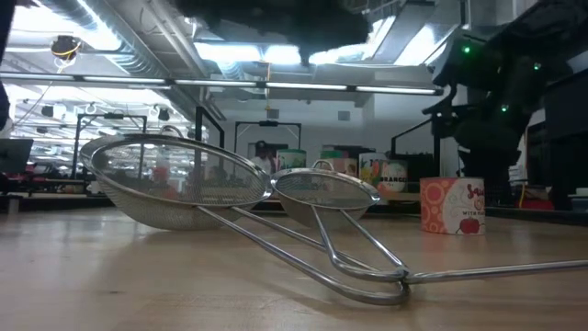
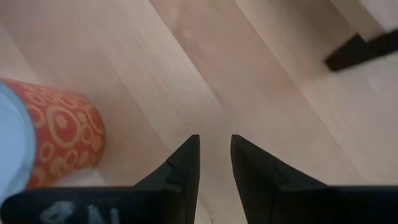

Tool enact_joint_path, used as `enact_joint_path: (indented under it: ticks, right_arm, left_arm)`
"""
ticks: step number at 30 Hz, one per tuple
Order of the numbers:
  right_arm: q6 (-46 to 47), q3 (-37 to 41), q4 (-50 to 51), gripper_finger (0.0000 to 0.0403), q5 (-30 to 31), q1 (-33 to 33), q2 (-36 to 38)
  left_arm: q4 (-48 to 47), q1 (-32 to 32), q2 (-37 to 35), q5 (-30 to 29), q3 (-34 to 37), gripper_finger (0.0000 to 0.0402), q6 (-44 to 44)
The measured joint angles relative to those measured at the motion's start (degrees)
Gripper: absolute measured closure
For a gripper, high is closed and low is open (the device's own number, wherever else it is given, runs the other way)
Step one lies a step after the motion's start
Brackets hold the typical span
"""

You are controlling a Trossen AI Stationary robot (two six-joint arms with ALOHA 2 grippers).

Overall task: Pick and place cans onto a shelf
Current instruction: Put the canned meatballs on the shelf

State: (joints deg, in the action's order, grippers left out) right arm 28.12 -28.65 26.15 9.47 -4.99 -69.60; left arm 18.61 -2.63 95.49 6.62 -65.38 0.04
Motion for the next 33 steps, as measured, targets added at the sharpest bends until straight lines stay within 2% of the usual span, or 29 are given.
enact_joint_path:
  ticks: [8,16,23,33]
  right_arm:
    - [-3.1,0.1,-3.1,0.0308,0.0,0.0,0.0]
    - [-2.9,0.1,-4.3,0.0308,0.0,0.0,0.0]
    - [-3.1,0.1,-5.9,0.0308,0.0,0.0,0.0]
    - [-3.1,0.1,-5.9,0.0308,0.0,0.0,0.0]
  left_arm:
    - [0.0,0.4,14.4,2.1,-10.3,0.0320,-0.1]
    - [0.0,1.1,24.3,2.1,-15.4,0.0320,-1.4]
    - [-0.1,2.4,27.9,2.1,-15.5,0.0320,-1.4]
    - [-2.9,2.9,28.1,2.7,-15.5,0.0320,2.0]
